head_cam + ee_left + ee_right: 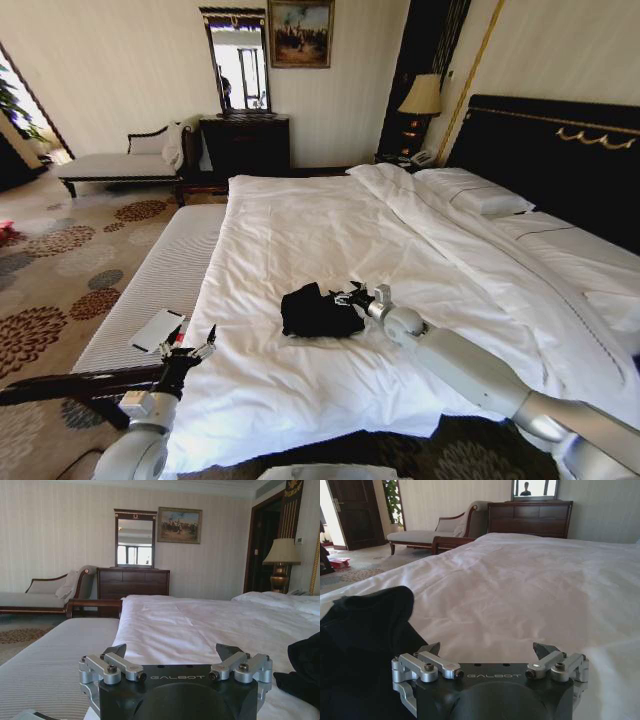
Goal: Fold the clothes on the bed.
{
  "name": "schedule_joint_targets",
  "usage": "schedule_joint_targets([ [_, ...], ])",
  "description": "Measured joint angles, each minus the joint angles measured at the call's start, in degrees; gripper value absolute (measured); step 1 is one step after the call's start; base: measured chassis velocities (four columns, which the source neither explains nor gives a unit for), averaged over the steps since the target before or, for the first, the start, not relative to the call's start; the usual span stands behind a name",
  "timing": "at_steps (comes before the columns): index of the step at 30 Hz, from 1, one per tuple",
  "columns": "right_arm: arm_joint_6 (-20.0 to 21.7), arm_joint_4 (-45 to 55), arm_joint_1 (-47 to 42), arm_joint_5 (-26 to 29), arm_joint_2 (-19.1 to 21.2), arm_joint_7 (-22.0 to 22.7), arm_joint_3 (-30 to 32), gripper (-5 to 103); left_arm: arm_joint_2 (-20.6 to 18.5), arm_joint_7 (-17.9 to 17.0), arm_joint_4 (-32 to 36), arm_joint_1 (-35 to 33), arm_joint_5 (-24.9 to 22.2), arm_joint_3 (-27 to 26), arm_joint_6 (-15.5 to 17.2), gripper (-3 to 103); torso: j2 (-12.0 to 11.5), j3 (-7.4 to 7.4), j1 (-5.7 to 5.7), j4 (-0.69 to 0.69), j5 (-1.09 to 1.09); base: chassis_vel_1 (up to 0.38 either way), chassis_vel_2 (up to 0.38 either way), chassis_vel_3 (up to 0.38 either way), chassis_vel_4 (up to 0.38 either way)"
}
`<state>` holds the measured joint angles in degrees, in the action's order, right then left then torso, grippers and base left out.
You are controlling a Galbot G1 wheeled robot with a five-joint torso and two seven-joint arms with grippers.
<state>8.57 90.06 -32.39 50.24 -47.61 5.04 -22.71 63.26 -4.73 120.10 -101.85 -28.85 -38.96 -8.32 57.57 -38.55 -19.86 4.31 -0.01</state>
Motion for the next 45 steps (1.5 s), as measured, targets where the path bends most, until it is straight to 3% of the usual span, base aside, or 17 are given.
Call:
schedule_joint_targets([
  [10,0.6,4.6,0.3,-1.7,-3.4,1.2,-1.9,100,0.0,0.0,0.0,0.0,0.0,0.0,0.0,100,0.0,0.00,0.00,-0.01,0.00,0.000,0.000,0.000,0.000],
  [22,0.9,5.4,-7.6,-9.9,-4.2,-0.1,-2.3,100,0.0,0.0,0.0,0.0,0.0,0.0,0.0,100,0.0,0.00,0.00,0.01,0.02,0.000,0.000,0.000,0.000],
  [29,0.6,5.6,-8.1,-8.5,-3.4,-0.5,-1.8,100,0.0,0.0,0.0,0.0,0.0,0.0,0.0,100,0.0,0.00,0.00,0.00,0.01,0.000,0.000,0.000,0.000],
  [37,0.1,13.4,-6.1,-2.0,-0.4,1.5,1.3,100,0.0,0.0,0.0,0.0,0.0,0.0,0.0,100,0.0,0.00,0.00,-0.01,0.01,0.000,0.000,0.000,0.000],
  [40,-0.3,16.5,-6.5,-0.9,3.4,2.3,3.9,100,0.0,0.0,0.0,0.0,0.0,0.0,0.0,100,0.0,0.00,0.00,0.00,0.01,0.000,0.000,0.000,0.000],
  [41,-1.4,17.5,-10.4,-1.0,5.7,4.1,9.3,100,0.0,0.0,0.0,0.0,0.0,0.0,0.0,100,0.0,0.00,0.00,0.00,0.02,0.000,0.000,0.000,0.000],
  [42,-1.4,17.5,-10.4,-1.0,5.7,4.1,9.3,100,0.0,0.0,0.0,0.0,0.0,0.0,0.0,100,0.0,0.00,0.00,0.00,0.02,0.000,0.000,0.000,0.000],
  [44,-3.3,17.2,-17.6,-4.3,6.2,4.3,18.5,100,0.0,0.0,0.0,0.0,0.0,0.0,0.0,100,0.0,0.00,0.00,0.00,0.03,0.000,0.000,0.000,0.000],
  [45,-4.4,17.1,-22.9,-8.0,6.0,3.3,26.3,100,0.0,0.0,0.0,0.0,0.0,0.0,0.0,100,0.0,0.00,0.00,0.00,0.02,0.000,0.000,0.000,0.000],
])
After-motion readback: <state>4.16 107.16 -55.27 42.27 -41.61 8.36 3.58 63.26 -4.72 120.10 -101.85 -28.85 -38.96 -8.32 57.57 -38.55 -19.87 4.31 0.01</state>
